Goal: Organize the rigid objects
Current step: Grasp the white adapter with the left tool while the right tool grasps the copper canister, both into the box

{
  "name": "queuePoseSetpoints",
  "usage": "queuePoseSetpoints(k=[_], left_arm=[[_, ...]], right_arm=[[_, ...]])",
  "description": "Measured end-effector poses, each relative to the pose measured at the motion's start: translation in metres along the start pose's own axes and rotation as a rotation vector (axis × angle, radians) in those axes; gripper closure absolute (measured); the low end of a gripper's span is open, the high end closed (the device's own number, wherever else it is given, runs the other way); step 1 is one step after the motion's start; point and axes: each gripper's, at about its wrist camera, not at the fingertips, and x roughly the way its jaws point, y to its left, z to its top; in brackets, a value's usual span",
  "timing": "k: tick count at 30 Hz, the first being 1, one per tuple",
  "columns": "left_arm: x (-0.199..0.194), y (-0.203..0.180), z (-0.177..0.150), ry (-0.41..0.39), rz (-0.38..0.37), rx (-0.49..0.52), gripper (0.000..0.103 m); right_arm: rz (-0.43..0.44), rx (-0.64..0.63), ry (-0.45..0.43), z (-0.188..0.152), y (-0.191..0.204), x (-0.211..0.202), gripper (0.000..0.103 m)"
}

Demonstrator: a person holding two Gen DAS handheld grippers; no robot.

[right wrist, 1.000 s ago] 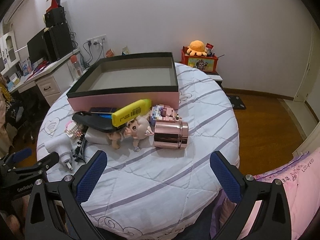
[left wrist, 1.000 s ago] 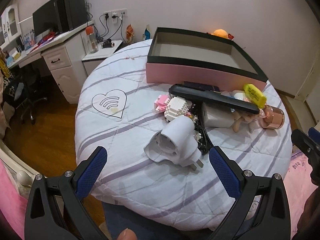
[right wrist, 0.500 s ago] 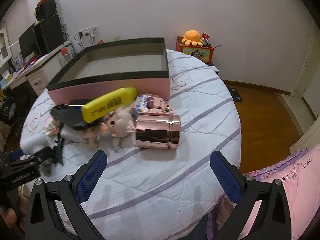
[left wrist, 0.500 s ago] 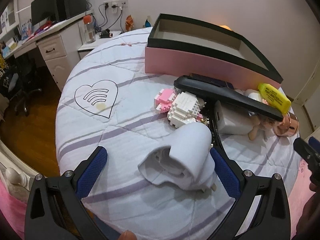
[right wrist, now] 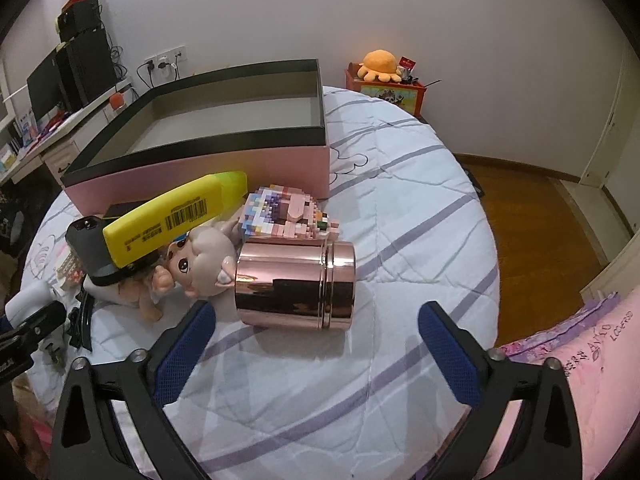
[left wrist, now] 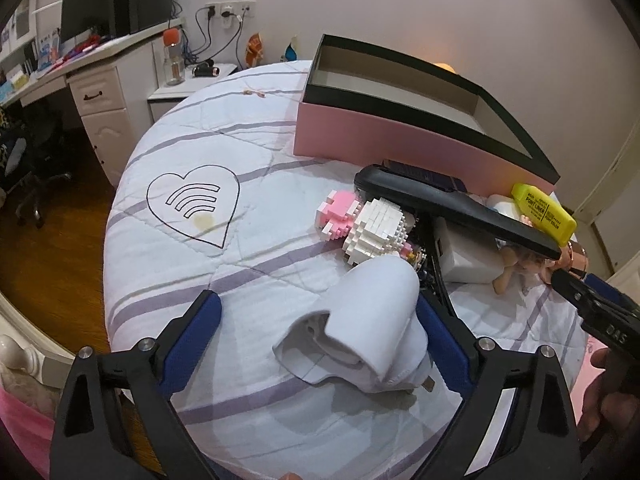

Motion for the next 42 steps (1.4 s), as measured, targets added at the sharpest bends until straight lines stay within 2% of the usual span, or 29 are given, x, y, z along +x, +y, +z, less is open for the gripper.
queuePoseSetpoints(k=[4,6,10,12,13,15,17,23,31,36,42], left_arm=[[0.001,0.0,-0.003,0.003,0.008,0.005,0.007],[0.007,-0.008,-0.006,-0.004,0.051,0.044,0.004],[0.014,-0.017,-0.004,-0.016,0.1,0.072,0.004],[0.014,-0.017,-0.004,-0.025,0.104,0.067,0.01],[0.013,-0.017,-0.003,-0.03,0.1,0.064,0.013],[0.011,-0.016,-0.002,-0.032,0.095,0.062,0.027],[0.008,-0.013,-0.001,-0.034,0.087,0.055,0.036],[0.001,-0.007,-0.002,-0.011,0.074,0.053,0.036],[-0.01,-0.005,0.012,0.022,0.06,0.038,0.036],[-0.027,-0.011,0.036,0.004,0.036,0.048,0.036],[-0.037,-0.029,0.086,-0.06,0.011,0.088,0.036]], right_arm=[[0.017,0.013,0.02,0.001,-0.002,0.008,0.02],[0.022,0.023,0.034,0.002,-0.003,0.013,0.023],[0.025,0.023,0.04,0.006,-0.001,0.02,0.029],[0.02,0.01,0.04,0.008,0.002,0.023,0.034],[0.02,0.001,0.039,0.009,0.002,0.024,0.04],[0.024,-0.014,0.036,0.01,0.004,0.023,0.048],[0.036,-0.008,0.041,0.009,0.003,0.022,0.048],[0.078,0.018,0.057,0.01,-0.005,0.017,0.048],[0.118,0.031,0.047,0.02,-0.014,-0.002,0.048],[0.148,0.038,0.028,0.036,-0.019,-0.015,0.048],[0.179,-0.023,-0.046,0.083,-0.004,-0.029,0.048]])
